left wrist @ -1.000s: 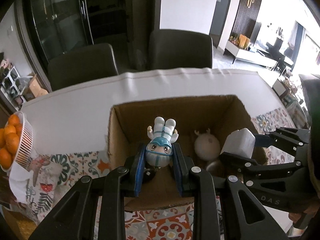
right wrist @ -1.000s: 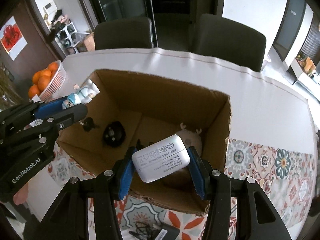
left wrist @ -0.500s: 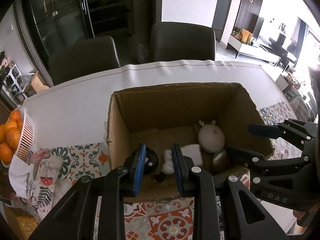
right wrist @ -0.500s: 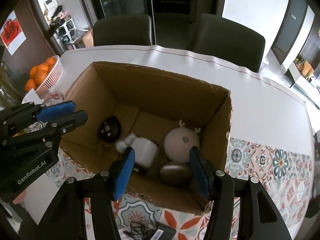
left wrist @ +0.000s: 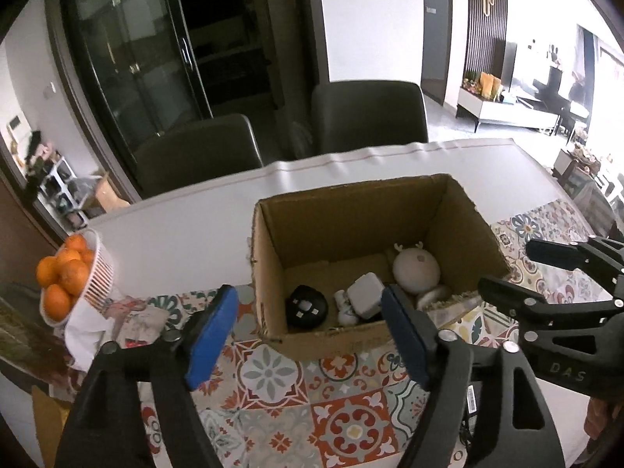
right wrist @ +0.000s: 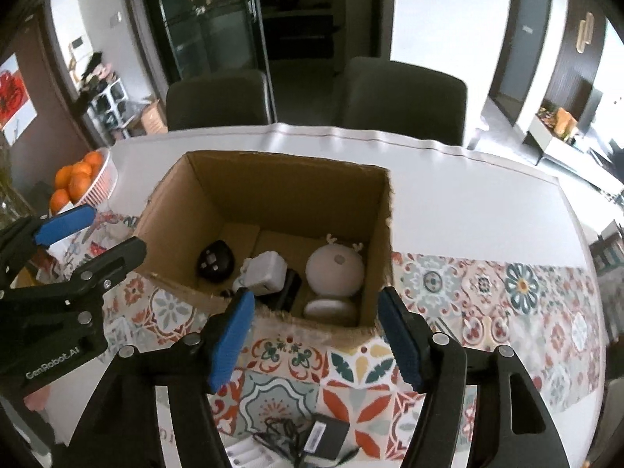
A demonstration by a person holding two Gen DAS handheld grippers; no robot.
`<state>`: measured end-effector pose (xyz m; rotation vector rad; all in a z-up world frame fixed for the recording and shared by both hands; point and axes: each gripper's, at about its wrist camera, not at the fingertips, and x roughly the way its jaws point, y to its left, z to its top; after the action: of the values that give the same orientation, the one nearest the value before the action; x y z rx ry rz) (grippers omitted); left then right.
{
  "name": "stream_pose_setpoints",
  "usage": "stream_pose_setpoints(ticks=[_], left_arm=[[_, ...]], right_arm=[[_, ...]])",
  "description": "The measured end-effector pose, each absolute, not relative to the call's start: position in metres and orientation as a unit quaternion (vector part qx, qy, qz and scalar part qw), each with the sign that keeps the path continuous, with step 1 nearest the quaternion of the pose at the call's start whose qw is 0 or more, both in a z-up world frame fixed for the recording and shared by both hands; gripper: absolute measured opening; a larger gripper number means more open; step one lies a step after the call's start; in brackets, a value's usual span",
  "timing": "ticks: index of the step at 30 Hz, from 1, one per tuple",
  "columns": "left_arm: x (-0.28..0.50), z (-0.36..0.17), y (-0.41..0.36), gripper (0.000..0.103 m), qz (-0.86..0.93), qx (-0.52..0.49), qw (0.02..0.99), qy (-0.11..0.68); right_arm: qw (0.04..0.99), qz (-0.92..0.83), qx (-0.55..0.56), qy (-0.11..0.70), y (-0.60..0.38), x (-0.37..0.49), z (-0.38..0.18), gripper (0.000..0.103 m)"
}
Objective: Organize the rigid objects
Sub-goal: 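Move both open tools back toward the charger and black adapter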
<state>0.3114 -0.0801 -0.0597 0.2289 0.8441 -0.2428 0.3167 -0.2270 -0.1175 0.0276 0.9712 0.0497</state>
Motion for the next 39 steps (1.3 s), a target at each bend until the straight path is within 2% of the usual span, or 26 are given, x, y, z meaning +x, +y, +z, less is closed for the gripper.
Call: stream_pose_setpoints(ticks=[5, 16, 39], left_arm=[[0.287, -0.052, -0.081, 0.089, -0.113, 0.125, 0.905, 0.391], [0.236, -0.053, -0.082, 0.089, -0.137, 0.139, 0.914, 0.357], [0.157, -0.111, -0.093, 0.089, -0.210, 0.135, 0.891, 0.380]], right_arm=[[0.896, -0.010, 0.008, 0.444, -0.231, 0.288, -0.106, 0.072], [0.918, -0.055, 0.014, 0.392, -0.231, 0.222, -0.098, 0.076], [0.913, -0.073, 0.097, 0.389, -0.237, 0.124, -0.159, 0.076]])
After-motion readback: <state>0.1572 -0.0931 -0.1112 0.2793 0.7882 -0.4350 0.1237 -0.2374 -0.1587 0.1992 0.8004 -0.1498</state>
